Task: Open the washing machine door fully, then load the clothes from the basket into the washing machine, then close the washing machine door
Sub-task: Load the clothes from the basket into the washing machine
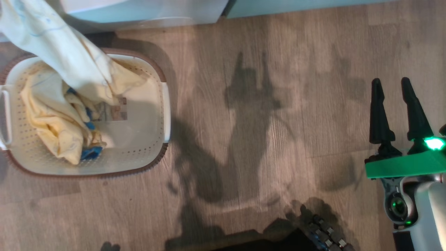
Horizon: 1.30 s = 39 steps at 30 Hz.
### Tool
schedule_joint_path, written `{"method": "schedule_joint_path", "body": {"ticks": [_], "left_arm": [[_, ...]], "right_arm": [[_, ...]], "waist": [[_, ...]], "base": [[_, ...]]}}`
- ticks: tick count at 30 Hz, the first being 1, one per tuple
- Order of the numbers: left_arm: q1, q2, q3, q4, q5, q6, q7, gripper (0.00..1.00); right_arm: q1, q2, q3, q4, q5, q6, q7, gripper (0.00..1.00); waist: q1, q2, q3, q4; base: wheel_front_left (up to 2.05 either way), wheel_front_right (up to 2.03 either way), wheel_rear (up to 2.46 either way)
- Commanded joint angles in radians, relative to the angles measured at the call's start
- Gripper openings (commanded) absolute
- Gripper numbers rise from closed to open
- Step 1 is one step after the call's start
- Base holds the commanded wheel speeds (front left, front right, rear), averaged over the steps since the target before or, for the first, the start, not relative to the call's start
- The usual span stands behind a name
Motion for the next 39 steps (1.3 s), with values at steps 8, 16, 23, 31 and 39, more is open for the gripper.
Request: {"method": "schedule_joint_path", "body": {"ticks": [8, 16, 23, 31, 39], "left_arm": [[-0.19, 0.12, 0.002, 0.043, 0.057, -0.008, 0.0, 0.0], [-0.328, 0.137, -0.016, 0.103, 0.109, 0.02, -0.124, 0.0], [-0.371, 0.133, -0.018, 0.151, 0.133, 0.06, -0.284, 0.0], [-0.346, 0.114, -0.026, 0.254, 0.091, 0.018, -0.233, 0.0], [-0.321, 0.077, -0.015, 0.292, 0.038, 0.004, -0.217, 0.56]], "right_arm": [[-0.02, -0.002, 0.05, -0.021, 0.038, -0.003, -0.009, 1.0], [-0.038, -0.002, 0.067, -0.021, 0.063, -0.003, -0.009, 1.0], [-0.05, -0.002, 0.074, -0.028, 0.071, -0.003, -0.009, 1.0], [-0.059, -0.002, 0.076, -0.013, 0.069, -0.003, -0.009, 1.0], [-0.066, -0.002, 0.061, 0.001, 0.06, -0.003, -0.009, 1.0]], "waist": [[0.0, 0.0, 0.052, -0.053], [0.0, 0.0, 0.091, -0.085], [0.0, 0.0, 0.112, -0.091], [0.0, 0.0, 0.114, -0.079], [0.0, 0.0, 0.102, -0.056]], "base": [[0.0, 0.0, 0.0], [0.0, 0.0, 0.0], [0.0, 0.0, 0.0], [0.0, 0.0, 0.0], [0.0, 0.0, 0.0]]}}
